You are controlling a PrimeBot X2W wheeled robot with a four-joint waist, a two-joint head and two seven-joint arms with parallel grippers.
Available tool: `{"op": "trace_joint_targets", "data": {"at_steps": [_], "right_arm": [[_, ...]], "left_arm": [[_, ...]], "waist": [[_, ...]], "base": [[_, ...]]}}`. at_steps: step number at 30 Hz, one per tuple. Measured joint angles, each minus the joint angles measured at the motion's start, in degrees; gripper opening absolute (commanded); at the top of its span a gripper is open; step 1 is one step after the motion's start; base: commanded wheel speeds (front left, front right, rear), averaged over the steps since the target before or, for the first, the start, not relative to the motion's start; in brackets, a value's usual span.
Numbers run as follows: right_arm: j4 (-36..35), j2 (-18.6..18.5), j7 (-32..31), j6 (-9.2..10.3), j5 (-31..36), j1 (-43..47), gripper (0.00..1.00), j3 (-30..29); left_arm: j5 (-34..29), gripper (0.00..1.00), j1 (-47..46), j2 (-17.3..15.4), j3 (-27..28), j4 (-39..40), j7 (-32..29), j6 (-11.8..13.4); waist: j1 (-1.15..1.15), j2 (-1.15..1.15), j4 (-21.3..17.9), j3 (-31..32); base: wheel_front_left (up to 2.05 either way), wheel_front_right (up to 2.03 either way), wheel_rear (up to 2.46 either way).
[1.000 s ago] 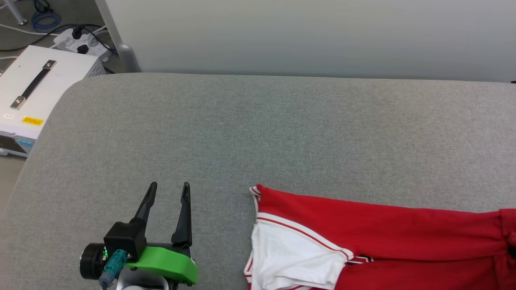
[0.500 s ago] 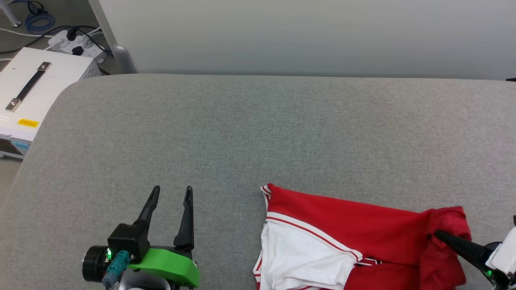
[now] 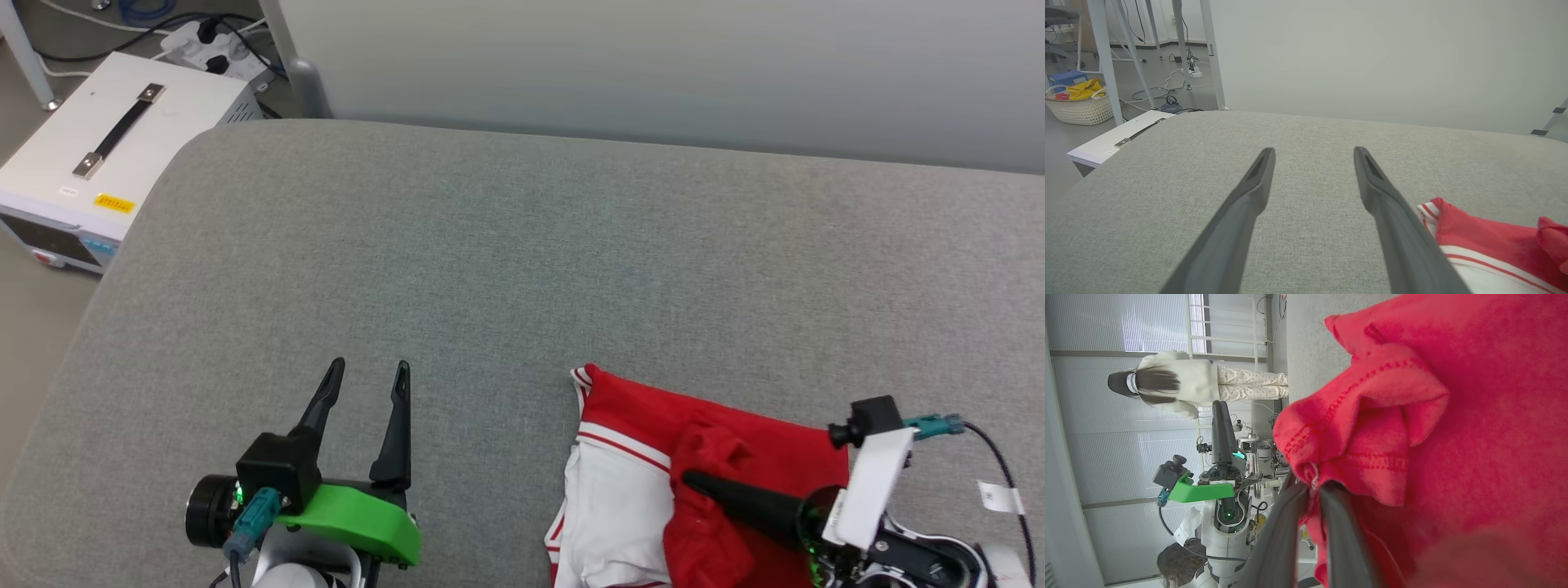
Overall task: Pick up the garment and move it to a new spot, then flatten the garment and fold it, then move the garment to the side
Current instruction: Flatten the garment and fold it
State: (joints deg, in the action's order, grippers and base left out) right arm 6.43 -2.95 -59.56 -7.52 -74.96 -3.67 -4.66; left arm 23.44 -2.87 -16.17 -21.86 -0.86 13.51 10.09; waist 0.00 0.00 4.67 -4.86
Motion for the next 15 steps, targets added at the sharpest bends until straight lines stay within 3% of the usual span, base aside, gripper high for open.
{"op": "trace_joint_targets", "data": {"at_steps": [3, 8, 10, 11, 15], "right_arm": [[2.34, 0.12, 6.48, 0.01, -2.60, -2.30, 0.00, 8.81], [6.73, 0.20, 13.00, 0.00, -0.63, -4.45, 0.01, 13.00], [8.57, 0.19, 14.61, 0.01, 0.44, -4.85, 0.47, 14.15], [10.27, 0.36, 16.57, 0.01, 0.70, -5.08, 1.00, 15.45], [10.80, 0.47, 18.85, 0.07, 0.71, -5.87, 1.00, 16.79]], "left_arm": [[0.05, 1.00, -1.27, 0.53, -0.29, -0.64, 0.07, -0.34], [0.34, 1.00, -3.19, 2.00, -0.71, -2.03, 0.14, -1.05], [0.34, 1.00, -3.89, 2.25, -0.85, -2.55, 0.16, -1.34], [0.34, 1.00, -4.38, 2.33, -0.98, -3.27, 0.58, -1.37], [0.34, 1.00, -4.59, 2.79, -1.01, -3.83, 0.65, -1.85]], "waist": [[0.00, 0.00, 1.66, -1.71], [0.00, 0.00, 2.97, -3.55], [0.00, 0.00, 3.48, -4.20], [0.00, 0.00, 3.89, -4.88], [0.00, 0.00, 3.76, -5.20]], "base": [[0.00, 0.00, 0.00], [0.00, 0.00, 0.00], [0.00, 0.00, 0.00], [0.00, 0.00, 0.00], [0.00, 0.00, 0.00]]}}
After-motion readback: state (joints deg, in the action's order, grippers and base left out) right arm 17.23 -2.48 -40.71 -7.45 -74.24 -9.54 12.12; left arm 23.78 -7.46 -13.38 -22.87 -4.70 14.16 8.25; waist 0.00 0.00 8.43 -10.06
